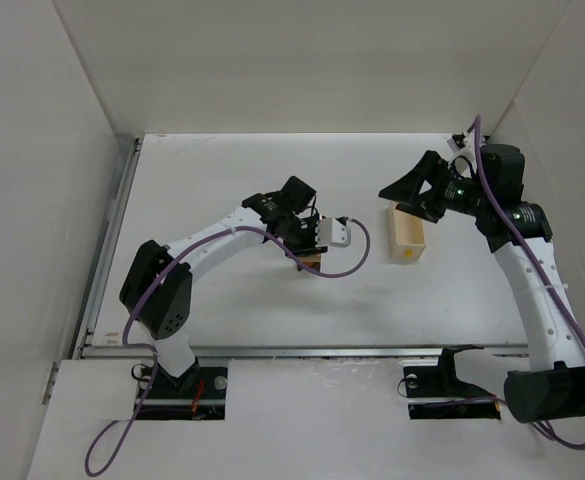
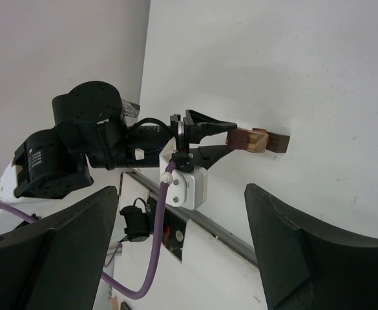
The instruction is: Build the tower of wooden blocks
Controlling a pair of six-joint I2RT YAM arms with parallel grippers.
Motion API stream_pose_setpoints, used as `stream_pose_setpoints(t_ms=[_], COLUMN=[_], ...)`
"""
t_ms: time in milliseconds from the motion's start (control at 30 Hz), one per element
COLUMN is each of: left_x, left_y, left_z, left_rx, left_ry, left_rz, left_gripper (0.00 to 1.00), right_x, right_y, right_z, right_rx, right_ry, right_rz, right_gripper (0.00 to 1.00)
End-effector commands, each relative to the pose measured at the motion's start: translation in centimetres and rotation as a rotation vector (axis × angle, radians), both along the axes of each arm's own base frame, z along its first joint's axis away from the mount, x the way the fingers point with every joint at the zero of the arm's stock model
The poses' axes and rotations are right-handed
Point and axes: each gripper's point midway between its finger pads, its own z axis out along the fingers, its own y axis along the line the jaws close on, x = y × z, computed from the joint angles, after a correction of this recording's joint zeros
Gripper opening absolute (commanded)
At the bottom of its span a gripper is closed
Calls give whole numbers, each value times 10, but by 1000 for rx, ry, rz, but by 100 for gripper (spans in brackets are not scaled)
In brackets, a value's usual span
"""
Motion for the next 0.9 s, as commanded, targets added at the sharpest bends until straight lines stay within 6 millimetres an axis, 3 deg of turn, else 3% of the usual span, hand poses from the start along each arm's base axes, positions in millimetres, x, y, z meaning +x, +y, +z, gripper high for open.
stream_pose_setpoints(t_ms=[0,867], left_x=[-3,-5], left_y=[-2,0], left_z=[11,9], left_rx=[-19,-3], left_ry=[-7,-9], left_rz=[-17,-40], left_gripper=[16,32], right_x=[-3,-1], right_y=[-3,-3], right_z=[7,4], right_rx=[-10,-11], right_ry=[-44,-35], right_rz=[-1,-1], right_gripper=[85,85])
